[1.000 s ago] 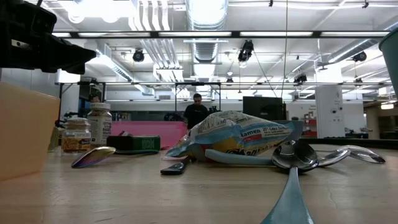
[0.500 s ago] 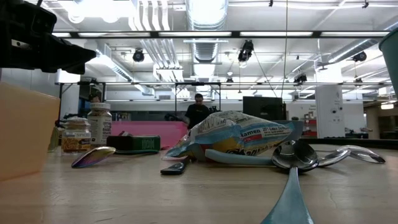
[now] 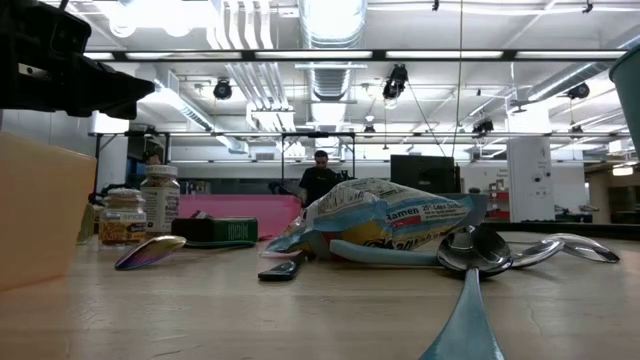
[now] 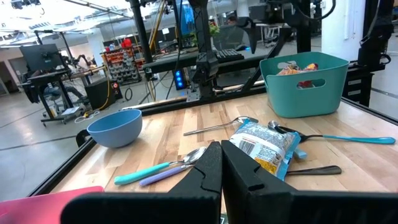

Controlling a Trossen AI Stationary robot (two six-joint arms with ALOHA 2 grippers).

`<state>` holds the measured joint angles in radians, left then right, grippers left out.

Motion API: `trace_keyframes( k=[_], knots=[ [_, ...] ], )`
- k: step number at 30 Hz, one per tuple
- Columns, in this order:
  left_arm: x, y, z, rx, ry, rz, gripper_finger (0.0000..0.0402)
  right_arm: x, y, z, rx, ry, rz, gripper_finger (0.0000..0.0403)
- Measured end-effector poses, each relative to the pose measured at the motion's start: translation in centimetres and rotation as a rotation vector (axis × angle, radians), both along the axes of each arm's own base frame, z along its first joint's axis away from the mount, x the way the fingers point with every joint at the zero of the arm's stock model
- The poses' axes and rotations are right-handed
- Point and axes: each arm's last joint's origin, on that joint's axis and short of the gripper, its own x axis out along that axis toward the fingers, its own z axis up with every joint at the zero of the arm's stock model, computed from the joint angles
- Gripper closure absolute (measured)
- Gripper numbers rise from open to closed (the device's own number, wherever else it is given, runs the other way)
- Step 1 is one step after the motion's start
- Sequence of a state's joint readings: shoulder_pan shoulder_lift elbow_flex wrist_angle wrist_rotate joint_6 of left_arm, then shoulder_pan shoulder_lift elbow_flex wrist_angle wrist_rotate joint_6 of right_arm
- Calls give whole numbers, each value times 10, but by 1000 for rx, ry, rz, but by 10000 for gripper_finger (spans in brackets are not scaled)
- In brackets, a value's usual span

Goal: Pick & Place Food Item
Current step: Put the blue noodle pack into the green bin

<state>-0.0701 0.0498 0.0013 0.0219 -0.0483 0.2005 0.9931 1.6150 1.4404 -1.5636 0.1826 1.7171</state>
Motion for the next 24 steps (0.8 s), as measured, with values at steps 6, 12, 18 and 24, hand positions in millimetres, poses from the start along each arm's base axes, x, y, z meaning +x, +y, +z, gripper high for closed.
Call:
trace_keyframes(
  k=[6,12,18,24],
  knots=[
    [0,0,0,0,0,0,401,21,-17,4,-51,-2,126,66],
    [0,0,0,0,0,0,401,45,-36,2,-159,3,265,66],
    [0,0,0,0,0,0,401,71,-56,-6,-244,65,388,66],
    [0,0,0,0,0,0,401,98,-69,-11,-219,55,522,66]
  ],
)
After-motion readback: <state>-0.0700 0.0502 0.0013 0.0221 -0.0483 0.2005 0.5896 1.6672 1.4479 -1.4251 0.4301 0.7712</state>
